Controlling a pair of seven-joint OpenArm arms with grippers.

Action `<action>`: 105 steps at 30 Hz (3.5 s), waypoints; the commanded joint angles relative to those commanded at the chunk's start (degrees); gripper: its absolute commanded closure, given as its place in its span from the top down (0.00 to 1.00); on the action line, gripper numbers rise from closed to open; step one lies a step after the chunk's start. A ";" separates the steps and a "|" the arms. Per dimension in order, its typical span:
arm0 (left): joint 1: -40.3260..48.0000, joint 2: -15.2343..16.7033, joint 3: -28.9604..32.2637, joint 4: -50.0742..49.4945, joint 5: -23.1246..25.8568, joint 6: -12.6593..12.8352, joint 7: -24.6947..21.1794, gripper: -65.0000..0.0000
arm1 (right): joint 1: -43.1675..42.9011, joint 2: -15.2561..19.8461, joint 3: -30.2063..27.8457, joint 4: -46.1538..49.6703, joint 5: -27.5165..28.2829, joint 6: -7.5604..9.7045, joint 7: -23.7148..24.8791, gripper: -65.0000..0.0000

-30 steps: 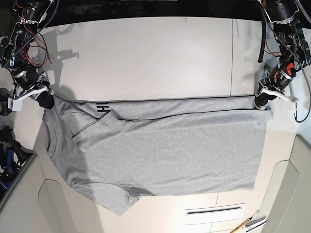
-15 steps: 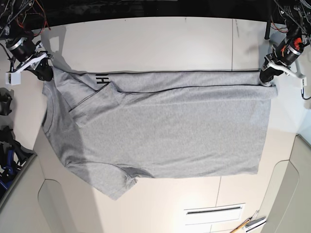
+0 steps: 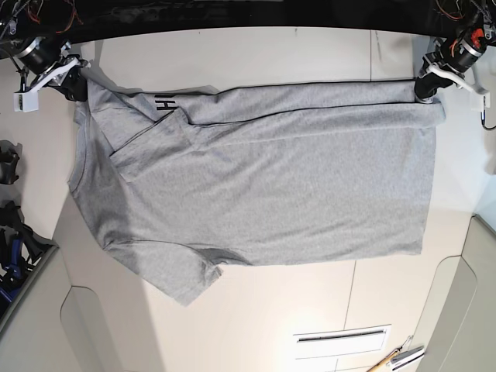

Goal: Fold the T-shirt properly
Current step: 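Drag the held edge further toward the robot, then release both grippers, then move both grippers to the shirt's middle, along its side edges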

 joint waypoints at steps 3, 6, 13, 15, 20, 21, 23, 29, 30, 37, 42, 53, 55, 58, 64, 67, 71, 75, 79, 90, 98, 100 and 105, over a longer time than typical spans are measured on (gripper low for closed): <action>0.92 -0.02 0.00 0.04 0.00 0.00 0.04 0.00 | -0.81 0.24 0.87 0.24 0.04 -0.02 -0.02 0.00; 1.25 -0.02 0.00 0.26 -0.04 0.00 0.72 0.00 | -1.90 1.64 0.96 0.31 0.48 0.00 -0.09 0.00; 2.19 0.00 0.00 0.35 -3.72 0.00 2.97 0.00 | -2.67 3.96 1.16 0.31 1.29 -0.02 -0.98 0.00; 3.32 -0.04 0.00 0.35 -5.77 0.00 3.23 0.00 | -3.15 4.42 1.16 0.31 1.44 -0.02 -1.05 0.00; 4.94 -0.20 0.00 0.46 -6.88 0.00 4.46 0.00 | -4.74 5.57 1.38 0.31 1.88 0.00 -1.07 0.00; 5.16 -0.20 0.00 0.46 -6.91 0.00 4.57 0.00 | -5.18 5.62 1.53 0.31 1.95 -0.02 -1.03 0.00; 5.70 -0.28 0.00 0.50 -7.78 0.00 5.31 0.00 | -6.21 5.70 1.55 0.35 2.14 -0.02 -1.05 0.00; 7.58 -0.31 0.00 0.76 -9.05 0.00 5.92 0.00 | -7.91 5.68 1.60 0.44 2.32 -0.02 -1.03 0.00; 7.58 -0.33 0.00 0.76 -9.05 0.00 5.90 0.00 | -7.91 5.68 1.60 0.44 2.32 -0.04 -1.05 0.00; 7.56 -0.33 0.00 0.76 -9.49 0.00 4.59 0.20 | -7.91 5.68 1.62 0.44 2.34 -0.28 -0.96 0.02; 7.56 -0.33 -0.42 0.76 -9.46 0.00 4.61 0.51 | -7.85 5.70 2.62 0.44 3.58 -0.31 1.53 0.45; 7.52 -0.55 -12.68 0.76 -13.86 0.00 4.61 0.63 | -2.54 5.70 9.05 0.44 5.53 -0.33 2.25 0.45; 7.39 -1.38 -13.73 0.76 -13.97 0.00 4.55 0.63 | -0.48 5.70 9.05 0.44 5.25 -0.33 2.21 0.45; 7.37 -3.32 -13.86 0.76 -13.94 0.00 3.91 0.63 | 2.82 5.70 9.05 0.42 3.58 -1.20 2.23 0.45; 5.68 -7.56 -13.86 0.76 -13.46 0.00 0.94 0.63 | 10.23 5.73 9.05 0.24 0.92 -1.38 3.26 0.45; 2.19 -8.15 -13.86 0.76 -12.79 0.00 0.98 0.63 | 14.97 5.70 8.85 -1.33 -0.26 -1.36 4.17 0.45; -2.64 -8.90 -12.41 0.72 -9.66 0.00 0.87 0.63 | 21.64 6.19 7.19 -6.49 -2.12 -1.33 5.07 0.45; -6.86 -10.84 -7.50 0.68 -3.48 0.00 -3.15 0.63 | 29.29 8.48 2.91 -16.72 -5.01 -1.31 6.95 0.45; -11.28 -12.87 -0.94 0.59 3.56 0.00 -5.99 0.63 | 36.04 10.99 -2.03 -27.15 -7.54 -1.31 11.93 0.45; -27.63 -12.90 6.73 -16.13 9.92 2.07 -7.85 0.63 | 48.59 11.19 -11.61 -45.59 -15.63 -1.33 19.28 0.45; -35.91 -13.99 7.91 -30.62 9.92 2.05 -8.94 0.62 | 48.92 9.94 -11.96 -48.17 -15.78 -1.31 20.02 0.45; -37.55 -13.92 9.14 -33.18 9.92 2.05 -9.16 0.62 | 48.94 9.55 -11.96 -48.17 -15.74 -1.31 20.06 0.45; -41.38 -13.92 13.92 -37.51 9.94 2.05 -10.21 0.62 | 48.92 8.07 -11.96 -48.17 -16.63 -1.31 20.02 0.45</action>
